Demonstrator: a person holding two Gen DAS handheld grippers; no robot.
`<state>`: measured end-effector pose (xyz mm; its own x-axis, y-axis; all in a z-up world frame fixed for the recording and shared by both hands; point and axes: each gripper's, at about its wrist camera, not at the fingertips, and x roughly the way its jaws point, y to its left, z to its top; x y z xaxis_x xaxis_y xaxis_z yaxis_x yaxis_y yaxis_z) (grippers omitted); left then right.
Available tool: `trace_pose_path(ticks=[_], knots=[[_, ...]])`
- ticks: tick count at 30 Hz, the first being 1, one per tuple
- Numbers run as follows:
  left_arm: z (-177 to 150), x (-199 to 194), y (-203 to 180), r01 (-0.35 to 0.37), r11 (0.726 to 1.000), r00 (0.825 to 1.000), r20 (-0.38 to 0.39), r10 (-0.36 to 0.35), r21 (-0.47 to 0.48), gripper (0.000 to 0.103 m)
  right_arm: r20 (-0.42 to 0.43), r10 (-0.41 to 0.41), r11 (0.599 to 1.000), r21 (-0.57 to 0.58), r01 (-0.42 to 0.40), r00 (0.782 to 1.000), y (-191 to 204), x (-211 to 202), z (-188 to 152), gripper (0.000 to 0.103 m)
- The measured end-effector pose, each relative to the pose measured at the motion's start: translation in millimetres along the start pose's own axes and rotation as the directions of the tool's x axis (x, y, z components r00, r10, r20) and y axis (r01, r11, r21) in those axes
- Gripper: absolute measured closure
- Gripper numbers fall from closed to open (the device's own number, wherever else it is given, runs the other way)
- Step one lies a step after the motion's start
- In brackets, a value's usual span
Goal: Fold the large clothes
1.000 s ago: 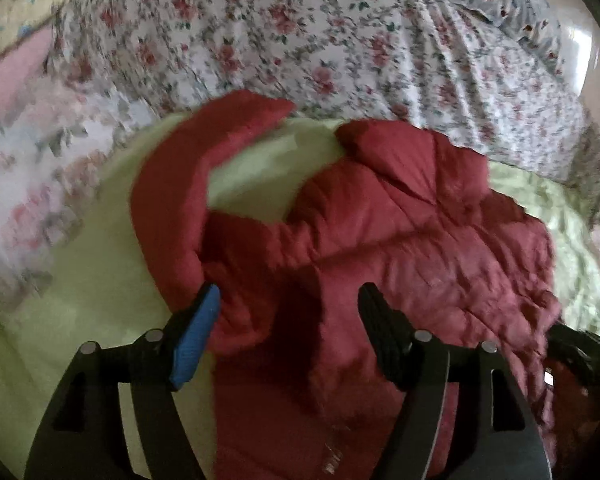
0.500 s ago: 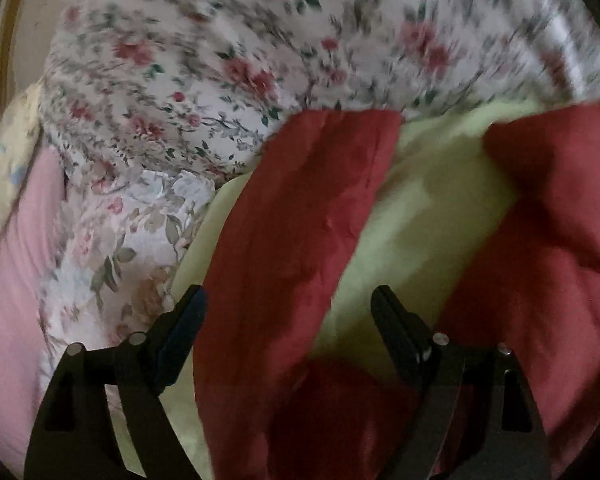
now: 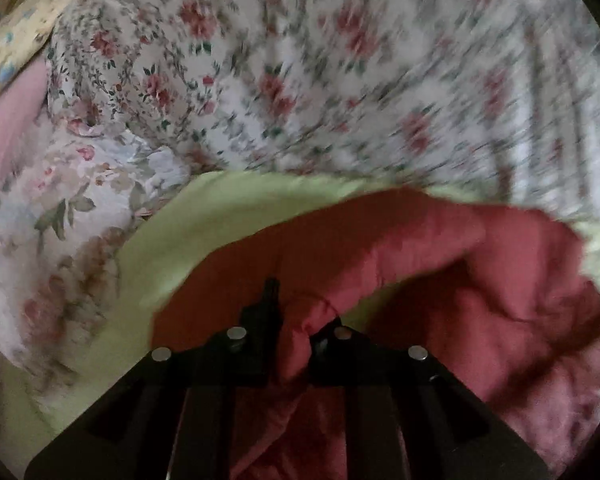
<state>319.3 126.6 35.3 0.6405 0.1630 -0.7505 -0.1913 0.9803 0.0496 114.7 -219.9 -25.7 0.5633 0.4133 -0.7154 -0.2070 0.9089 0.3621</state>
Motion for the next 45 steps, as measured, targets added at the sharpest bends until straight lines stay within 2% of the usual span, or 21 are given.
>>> trace_pose_path(ticks=[2,5,8,10,13,21,26,33,35,39,45], knots=[[-9,-25,-4,0.077,0.997,0.996,0.034,-0.077,-0.013,0.095,0.004,-0.002,1.000,0.004,0.002,1.000,0,-3,-1,0.037],[-23,-58,-9,0.182,0.983,0.980,0.085,-0.178,-0.032,0.095,0.011,-0.005,1.000,0.015,0.005,1.000,-1,-7,-2,0.037],[-40,-83,-14,0.283,0.958,0.954,0.118,-0.276,-0.049,0.095,0.015,-0.009,1.000,0.025,0.009,1.000,-2,-11,-5,0.037],[-54,-96,-25,0.352,0.935,0.930,0.130,-0.344,-0.046,0.095,0.015,-0.007,0.999,0.032,0.007,1.000,-3,-14,-7,0.037],[-72,-107,-44,0.419,0.908,0.902,0.126,-0.413,-0.027,0.095,0.018,-0.003,0.999,0.054,0.002,1.000,-7,-17,-10,0.037],[-111,-110,-95,0.517,0.856,0.852,0.091,-0.515,0.004,0.095,0.035,-0.019,0.996,0.091,0.016,0.999,-21,-31,-16,0.037],[-131,-102,-117,0.530,0.848,0.846,0.063,-0.529,0.014,0.095,0.064,-0.019,0.991,0.136,0.010,0.998,-35,-40,-14,0.036],[-152,-74,-148,0.527,0.850,0.850,-0.011,-0.527,0.017,0.094,0.072,0.051,0.977,0.205,-0.064,0.996,-52,-33,-1,0.036],[-158,-67,-154,0.523,0.852,0.852,-0.028,-0.523,0.019,0.094,0.073,0.061,0.973,0.220,-0.075,0.995,-56,-27,6,0.036],[-164,-57,-156,0.526,0.851,0.850,-0.046,-0.525,0.002,0.093,0.083,0.133,0.950,0.274,-0.151,0.988,-69,-11,23,0.036],[-164,-56,-156,0.535,0.845,0.844,-0.047,-0.535,0.005,0.093,0.033,0.163,0.927,0.336,-0.165,0.986,-86,30,44,0.036]])
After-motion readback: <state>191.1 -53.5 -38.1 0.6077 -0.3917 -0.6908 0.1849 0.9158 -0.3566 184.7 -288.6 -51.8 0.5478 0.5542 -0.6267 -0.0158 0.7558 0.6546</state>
